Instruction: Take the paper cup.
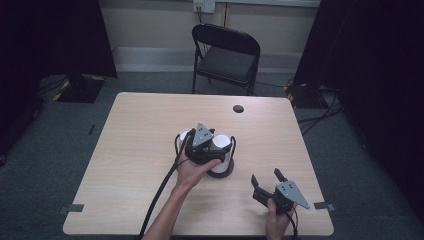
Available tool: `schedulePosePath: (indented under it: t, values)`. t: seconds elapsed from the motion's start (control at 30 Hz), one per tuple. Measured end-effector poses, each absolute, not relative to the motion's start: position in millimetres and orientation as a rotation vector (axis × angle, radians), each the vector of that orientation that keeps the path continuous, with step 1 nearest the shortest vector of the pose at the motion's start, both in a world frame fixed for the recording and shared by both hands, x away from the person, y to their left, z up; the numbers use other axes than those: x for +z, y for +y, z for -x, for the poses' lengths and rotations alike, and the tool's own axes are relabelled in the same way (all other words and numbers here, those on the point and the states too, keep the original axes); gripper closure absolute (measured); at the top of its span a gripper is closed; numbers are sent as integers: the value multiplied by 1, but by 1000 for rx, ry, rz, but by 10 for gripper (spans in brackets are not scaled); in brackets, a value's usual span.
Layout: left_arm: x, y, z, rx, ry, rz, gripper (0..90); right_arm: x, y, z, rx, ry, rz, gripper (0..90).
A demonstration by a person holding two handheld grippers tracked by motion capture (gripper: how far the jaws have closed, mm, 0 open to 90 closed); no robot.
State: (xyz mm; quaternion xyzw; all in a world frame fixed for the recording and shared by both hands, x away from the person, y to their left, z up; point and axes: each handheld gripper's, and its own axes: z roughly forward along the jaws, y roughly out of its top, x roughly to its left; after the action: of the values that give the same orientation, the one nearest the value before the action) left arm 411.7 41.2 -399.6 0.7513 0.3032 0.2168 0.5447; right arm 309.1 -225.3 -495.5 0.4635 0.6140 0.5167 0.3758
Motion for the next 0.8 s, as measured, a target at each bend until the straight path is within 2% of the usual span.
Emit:
schedulePosePath:
  t: [0.5, 0.8]
  values:
    - [-406, 36, -414, 558, 719, -1800, 283, -495, -225, -309, 1321, 1575, -1186, 136]
    - [-410, 32, -413, 593, 682, -1839, 268, -495, -225, -309, 1322, 1576, -1191, 136]
